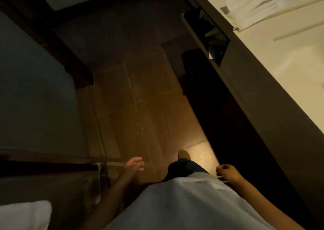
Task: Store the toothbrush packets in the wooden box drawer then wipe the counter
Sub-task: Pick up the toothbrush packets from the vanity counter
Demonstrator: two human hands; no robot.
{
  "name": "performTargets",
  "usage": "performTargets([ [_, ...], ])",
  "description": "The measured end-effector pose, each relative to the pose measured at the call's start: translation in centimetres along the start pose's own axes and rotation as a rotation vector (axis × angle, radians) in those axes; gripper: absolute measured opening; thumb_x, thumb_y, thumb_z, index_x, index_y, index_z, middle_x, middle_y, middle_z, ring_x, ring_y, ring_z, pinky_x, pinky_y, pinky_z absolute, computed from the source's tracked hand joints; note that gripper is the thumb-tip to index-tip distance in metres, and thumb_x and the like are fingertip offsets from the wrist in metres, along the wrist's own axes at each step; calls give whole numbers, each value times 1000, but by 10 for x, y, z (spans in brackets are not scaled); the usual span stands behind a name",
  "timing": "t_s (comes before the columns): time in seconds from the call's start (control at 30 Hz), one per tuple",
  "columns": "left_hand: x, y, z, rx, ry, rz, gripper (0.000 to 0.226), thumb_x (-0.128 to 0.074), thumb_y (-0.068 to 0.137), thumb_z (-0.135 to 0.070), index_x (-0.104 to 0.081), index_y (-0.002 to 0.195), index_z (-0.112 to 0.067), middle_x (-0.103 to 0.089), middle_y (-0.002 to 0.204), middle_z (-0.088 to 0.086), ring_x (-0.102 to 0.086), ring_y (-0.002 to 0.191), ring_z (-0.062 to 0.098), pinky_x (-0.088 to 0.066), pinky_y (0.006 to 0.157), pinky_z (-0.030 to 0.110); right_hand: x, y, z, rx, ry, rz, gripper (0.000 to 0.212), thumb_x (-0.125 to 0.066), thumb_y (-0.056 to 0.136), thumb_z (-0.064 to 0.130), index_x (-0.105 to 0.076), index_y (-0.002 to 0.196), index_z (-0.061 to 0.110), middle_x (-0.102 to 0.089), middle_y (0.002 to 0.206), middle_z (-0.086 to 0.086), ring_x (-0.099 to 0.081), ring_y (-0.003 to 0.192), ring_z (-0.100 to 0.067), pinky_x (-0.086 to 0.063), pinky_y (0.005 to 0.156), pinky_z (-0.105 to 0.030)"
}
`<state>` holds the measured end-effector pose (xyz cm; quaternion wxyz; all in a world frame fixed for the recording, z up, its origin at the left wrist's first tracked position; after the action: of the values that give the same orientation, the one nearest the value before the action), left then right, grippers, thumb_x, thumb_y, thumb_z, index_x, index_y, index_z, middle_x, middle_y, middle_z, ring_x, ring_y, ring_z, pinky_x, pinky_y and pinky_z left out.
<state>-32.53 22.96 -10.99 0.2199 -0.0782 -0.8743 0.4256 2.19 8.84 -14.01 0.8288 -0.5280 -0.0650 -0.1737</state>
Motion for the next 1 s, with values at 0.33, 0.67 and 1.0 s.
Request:
performTargets([
  [0.33,38,74,-86,70,-91,-48,28,-49,94,-8,-52,121,-1,-58,87,6,-55,75,19,-44,62,30,-20,59,241,211,-91,88,5,-51,88,4,-51,91,8,-53,73,-2,-54,62,-16,-40,54,-27],
  [0.67,76,205,-233,-32,231,129,29,-50,93,-6,-52,121,3,-57,114,18,-53,96,23,-43,70,26,-43,102,302,75,87,-72,13,-48,91,4,-53,103,3,-55,84,-10,-54,67,-19,-40,57,-29],
  [1.0,53,300,-430,-199,483,310,30,-50,93,-10,-51,123,-7,-55,130,18,-58,104,26,-41,66,20,-72,95,297,-140,363,-259,21,-46,95,11,-52,112,1,-59,102,-19,-58,89,-33,-48,89,-49],
])
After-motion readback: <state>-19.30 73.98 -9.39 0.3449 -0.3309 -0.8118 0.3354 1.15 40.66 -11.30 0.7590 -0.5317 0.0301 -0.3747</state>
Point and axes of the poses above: each hand's wrist, its own y-axis towards the middle knuckle, its own x-axis out of the back of the hand, z = x × y, the point moved 7 cm from there along y, towards the middle knuckle
